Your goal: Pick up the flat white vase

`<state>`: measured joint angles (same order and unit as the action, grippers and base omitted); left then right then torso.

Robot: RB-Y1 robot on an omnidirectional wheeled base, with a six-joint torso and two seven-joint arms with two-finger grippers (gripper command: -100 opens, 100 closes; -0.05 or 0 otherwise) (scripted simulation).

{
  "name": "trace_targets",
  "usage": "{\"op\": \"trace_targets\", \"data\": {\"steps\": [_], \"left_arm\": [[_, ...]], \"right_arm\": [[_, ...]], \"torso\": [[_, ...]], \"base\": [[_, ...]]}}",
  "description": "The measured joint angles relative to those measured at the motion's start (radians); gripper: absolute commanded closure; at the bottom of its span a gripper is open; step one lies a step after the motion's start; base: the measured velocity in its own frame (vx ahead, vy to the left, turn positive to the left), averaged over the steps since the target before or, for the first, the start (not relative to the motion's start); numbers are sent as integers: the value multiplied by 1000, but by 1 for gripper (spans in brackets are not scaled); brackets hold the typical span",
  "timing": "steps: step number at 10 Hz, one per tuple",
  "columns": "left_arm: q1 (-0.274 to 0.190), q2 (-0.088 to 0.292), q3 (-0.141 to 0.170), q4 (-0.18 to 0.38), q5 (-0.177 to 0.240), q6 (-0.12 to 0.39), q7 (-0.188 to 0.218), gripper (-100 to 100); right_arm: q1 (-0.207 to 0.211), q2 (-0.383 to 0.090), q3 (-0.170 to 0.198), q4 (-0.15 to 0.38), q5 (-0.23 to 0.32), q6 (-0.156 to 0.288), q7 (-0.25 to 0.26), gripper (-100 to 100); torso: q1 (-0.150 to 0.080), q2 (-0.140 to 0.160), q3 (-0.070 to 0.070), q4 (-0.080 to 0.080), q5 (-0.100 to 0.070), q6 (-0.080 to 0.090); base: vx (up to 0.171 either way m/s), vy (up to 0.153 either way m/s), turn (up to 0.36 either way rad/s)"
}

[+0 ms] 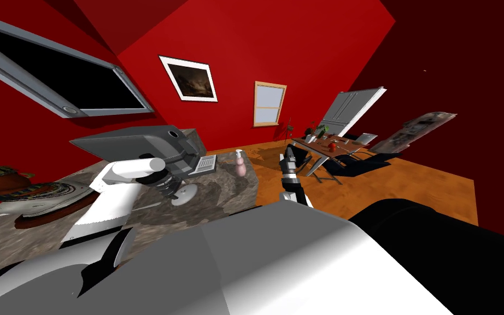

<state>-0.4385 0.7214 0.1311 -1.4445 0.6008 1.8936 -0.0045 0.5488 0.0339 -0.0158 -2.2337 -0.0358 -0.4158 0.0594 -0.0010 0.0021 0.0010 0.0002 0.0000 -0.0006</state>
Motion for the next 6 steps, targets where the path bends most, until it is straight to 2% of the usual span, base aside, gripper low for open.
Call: {"op": "trace_targets", "data": {"steps": [3, 6], "left_arm": [[-19, 59, -58, 85, 66, -72, -8, -100], [-32, 102, -98, 168, 113, -131, -15, -100]], "right_arm": [[0, 0, 0, 0, 0, 0, 0, 0], [0, 0, 0, 0, 0, 0, 0, 0]], "torso": [[-2, 2, 1, 1, 0, 0], [0, 1, 1, 0, 0, 0]], "base": [[-46, -31, -76], [-39, -22, -87]]}}
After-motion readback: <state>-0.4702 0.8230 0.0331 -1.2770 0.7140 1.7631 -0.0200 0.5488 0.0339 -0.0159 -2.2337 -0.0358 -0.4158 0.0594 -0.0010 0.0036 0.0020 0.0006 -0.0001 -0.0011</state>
